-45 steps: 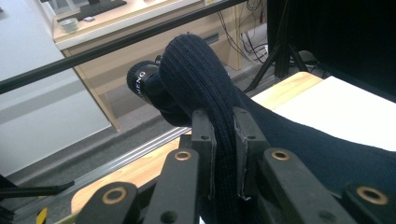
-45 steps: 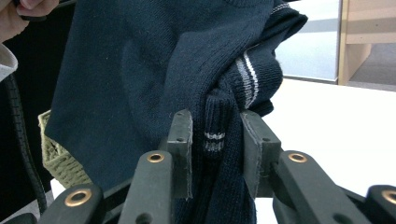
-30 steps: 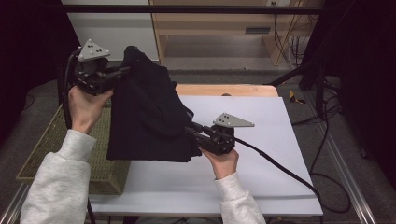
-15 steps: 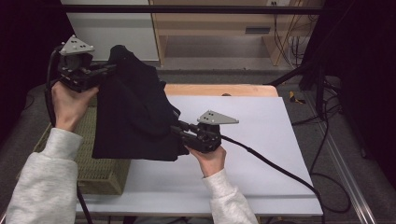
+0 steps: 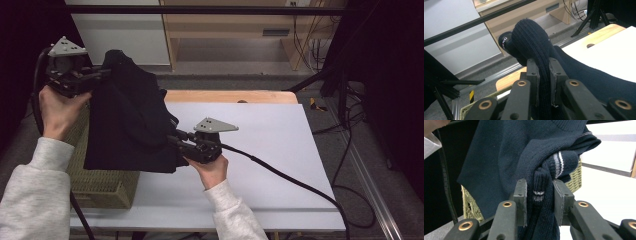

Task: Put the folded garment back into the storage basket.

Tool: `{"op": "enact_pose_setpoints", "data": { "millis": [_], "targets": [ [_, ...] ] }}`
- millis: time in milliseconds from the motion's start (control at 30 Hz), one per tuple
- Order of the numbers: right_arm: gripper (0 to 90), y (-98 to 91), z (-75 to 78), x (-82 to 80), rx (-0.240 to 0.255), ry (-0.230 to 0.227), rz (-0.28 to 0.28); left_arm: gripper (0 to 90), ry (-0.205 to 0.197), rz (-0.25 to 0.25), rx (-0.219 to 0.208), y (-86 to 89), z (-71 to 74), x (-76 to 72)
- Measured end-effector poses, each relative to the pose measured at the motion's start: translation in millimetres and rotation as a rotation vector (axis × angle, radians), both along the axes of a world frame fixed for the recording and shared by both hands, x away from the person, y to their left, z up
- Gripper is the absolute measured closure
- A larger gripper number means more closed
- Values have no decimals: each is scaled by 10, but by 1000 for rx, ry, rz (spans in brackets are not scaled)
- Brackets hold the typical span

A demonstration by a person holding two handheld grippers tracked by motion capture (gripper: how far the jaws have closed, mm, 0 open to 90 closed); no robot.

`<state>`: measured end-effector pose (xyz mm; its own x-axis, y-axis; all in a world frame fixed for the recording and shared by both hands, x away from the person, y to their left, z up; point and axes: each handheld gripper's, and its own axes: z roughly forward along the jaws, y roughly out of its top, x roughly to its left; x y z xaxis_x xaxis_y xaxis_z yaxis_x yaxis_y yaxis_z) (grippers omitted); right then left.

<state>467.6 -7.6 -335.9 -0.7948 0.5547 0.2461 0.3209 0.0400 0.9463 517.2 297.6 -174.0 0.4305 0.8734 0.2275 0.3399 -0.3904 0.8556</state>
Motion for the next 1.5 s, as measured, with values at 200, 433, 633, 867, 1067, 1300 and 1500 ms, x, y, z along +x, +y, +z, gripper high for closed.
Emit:
{"op": "enact_pose_setpoints", "data": {
  "millis": [200,433,633,867,1067,1300,1500],
  "targets": [
    [680,131,20,-4,-5,-6,8,809,2,17,-10,145,-1,-11],
    [680,330,58,-16,-15,-19,26,809,2,42,-24,350,1,-36],
    [680,502,66,-26,-21,-24,35,809,6,61,-29,507,-31,-35],
    [680,762,61,-23,-37,-30,37,809,13,83,-33,714,-77,-29],
    [679,929,65,-23,-51,-29,47,809,21,104,-39,889,-106,-19],
    [679,1151,80,-22,-58,-29,70,809,26,119,-47,1056,-128,-13],
    [679,1259,93,-20,-64,-28,81,809,25,131,-50,1172,-126,-32]
  ]
}}
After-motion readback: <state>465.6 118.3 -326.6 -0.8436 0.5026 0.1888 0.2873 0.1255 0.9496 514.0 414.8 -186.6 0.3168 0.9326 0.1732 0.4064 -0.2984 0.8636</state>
